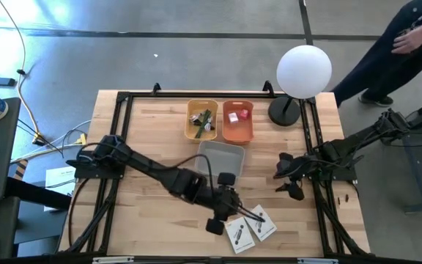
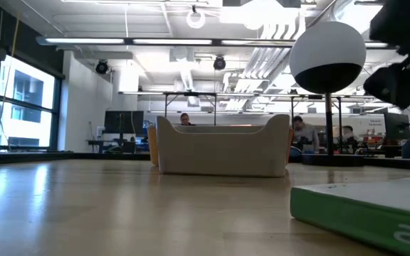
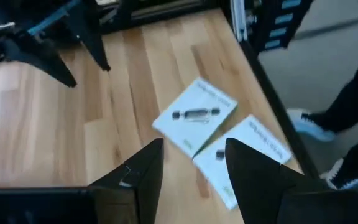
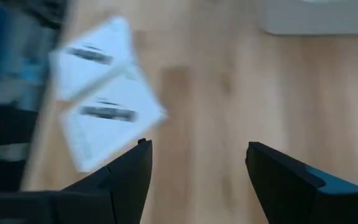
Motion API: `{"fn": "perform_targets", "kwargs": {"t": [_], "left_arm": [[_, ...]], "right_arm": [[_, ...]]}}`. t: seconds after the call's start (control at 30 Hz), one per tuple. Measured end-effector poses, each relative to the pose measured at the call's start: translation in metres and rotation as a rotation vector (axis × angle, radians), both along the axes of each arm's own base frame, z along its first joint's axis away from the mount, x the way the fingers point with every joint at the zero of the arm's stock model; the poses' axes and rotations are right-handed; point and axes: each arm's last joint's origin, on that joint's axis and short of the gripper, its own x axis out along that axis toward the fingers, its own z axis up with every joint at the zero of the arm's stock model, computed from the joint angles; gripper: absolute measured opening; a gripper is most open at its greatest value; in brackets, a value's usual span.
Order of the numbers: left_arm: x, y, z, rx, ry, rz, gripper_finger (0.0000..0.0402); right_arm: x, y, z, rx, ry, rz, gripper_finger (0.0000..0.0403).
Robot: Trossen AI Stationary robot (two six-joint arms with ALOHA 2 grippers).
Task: Pick and place items into bin
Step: Put the right card reader box into the gray bin
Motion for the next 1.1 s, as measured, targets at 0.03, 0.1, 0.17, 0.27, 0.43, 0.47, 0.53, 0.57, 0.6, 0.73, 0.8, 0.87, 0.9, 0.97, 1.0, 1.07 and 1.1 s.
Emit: {"fn": "perform_targets", "kwargs": {"t": [0.03,0.1,0.17,0.27,0.43,0.47,0.53,0.57,0.6,0.73,0.8,0.87,0.9,0.97,1.0,1.07,1.1], "left_arm": [[0.000,-0.003,-0.002,-0.002,0.007,0.007,0.0156],[-0.002,-0.008,-0.007,0.007,0.037,0.002,0.0154],[0.002,-0.008,-0.012,0.021,0.030,0.020,0.0154],[0.000,-0.005,-0.022,0.075,0.094,0.046,0.0156],[-0.002,0.005,-0.026,0.144,0.145,0.107,0.0156],[-0.003,0.006,-0.027,0.154,0.153,0.116,0.0156],[-0.002,0.009,-0.027,0.159,0.152,0.134,0.0156],[-0.003,0.008,-0.027,0.155,0.155,0.139,0.0156],[-0.004,0.008,-0.028,0.153,0.161,0.146,0.0156],[-0.005,0.009,-0.029,0.167,0.179,0.158,0.0156],[-0.007,0.010,-0.030,0.182,0.196,0.171,0.0156],[-0.009,0.011,-0.030,0.191,0.209,0.189,0.0156],[-0.009,0.011,-0.031,0.196,0.214,0.194,0.0156],[-0.010,0.012,-0.031,0.200,0.226,0.202,0.0156],[-0.011,0.012,-0.032,0.197,0.229,0.209,0.0156],[-0.012,0.012,-0.032,0.191,0.236,0.220,0.0156],[-0.012,0.012,-0.032,0.189,0.242,0.224,0.0156]], "right_arm": [[0.001,0.002,0.002,0.035,-0.018,0.031,0.0247],[0.005,0.008,0.009,0.112,-0.083,0.099,0.0247],[0.008,0.016,0.016,0.155,-0.167,0.147,0.0247],[0.009,0.027,0.022,0.172,-0.247,0.165,0.0247],[0.012,0.049,0.011,0.228,-0.162,0.152,0.0247],[0.013,0.054,0.007,0.236,-0.142,0.156,0.0247],[0.016,0.066,0.001,0.249,-0.128,0.156,0.0247],[0.019,0.072,-0.002,0.252,-0.139,0.156,0.0247],[0.022,0.079,-0.005,0.254,-0.160,0.157,0.0247],[0.032,0.100,-0.024,0.214,-0.216,0.159,0.0247],[0.036,0.108,-0.037,0.206,-0.199,0.164,0.0247],[0.040,0.113,-0.050,0.214,-0.166,0.149,0.0247],[0.041,0.116,-0.056,0.221,-0.146,0.138,0.0247],[0.043,0.119,-0.068,0.230,-0.106,0.112,0.0247],[0.045,0.120,-0.073,0.235,-0.096,0.104,0.0247],[0.047,0.122,-0.080,0.235,-0.075,0.090,0.0247],[0.049,0.124,-0.082,0.227,-0.071,0.087,0.0247]]}}
